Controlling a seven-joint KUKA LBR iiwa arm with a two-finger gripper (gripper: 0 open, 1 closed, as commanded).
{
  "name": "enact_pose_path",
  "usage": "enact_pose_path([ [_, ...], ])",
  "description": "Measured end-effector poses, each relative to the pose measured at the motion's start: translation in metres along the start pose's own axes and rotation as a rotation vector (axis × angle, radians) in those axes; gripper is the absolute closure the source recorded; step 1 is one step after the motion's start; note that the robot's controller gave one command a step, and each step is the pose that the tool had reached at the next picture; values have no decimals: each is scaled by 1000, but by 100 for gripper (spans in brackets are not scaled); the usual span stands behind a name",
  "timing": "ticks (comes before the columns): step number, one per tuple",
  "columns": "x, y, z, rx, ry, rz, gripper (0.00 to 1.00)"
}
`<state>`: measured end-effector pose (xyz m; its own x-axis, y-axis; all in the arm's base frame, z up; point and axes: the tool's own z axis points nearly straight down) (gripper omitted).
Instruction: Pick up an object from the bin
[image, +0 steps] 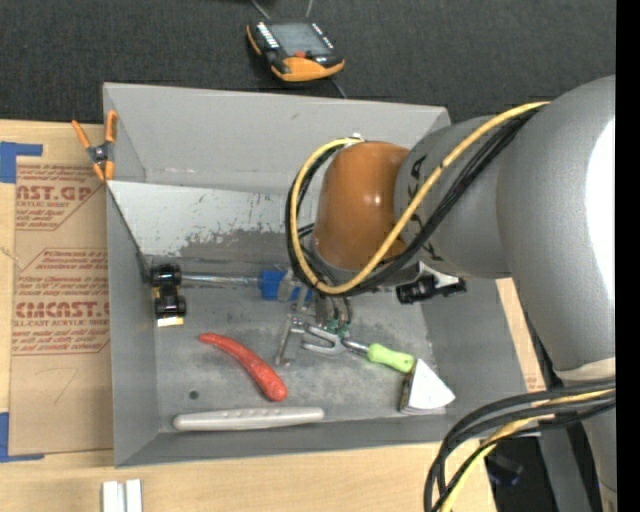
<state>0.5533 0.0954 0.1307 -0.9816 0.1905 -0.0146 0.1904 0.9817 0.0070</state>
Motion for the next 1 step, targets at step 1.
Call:
enact_pose_path([
  [1, 50, 6, 43, 0, 0, 1, 0],
])
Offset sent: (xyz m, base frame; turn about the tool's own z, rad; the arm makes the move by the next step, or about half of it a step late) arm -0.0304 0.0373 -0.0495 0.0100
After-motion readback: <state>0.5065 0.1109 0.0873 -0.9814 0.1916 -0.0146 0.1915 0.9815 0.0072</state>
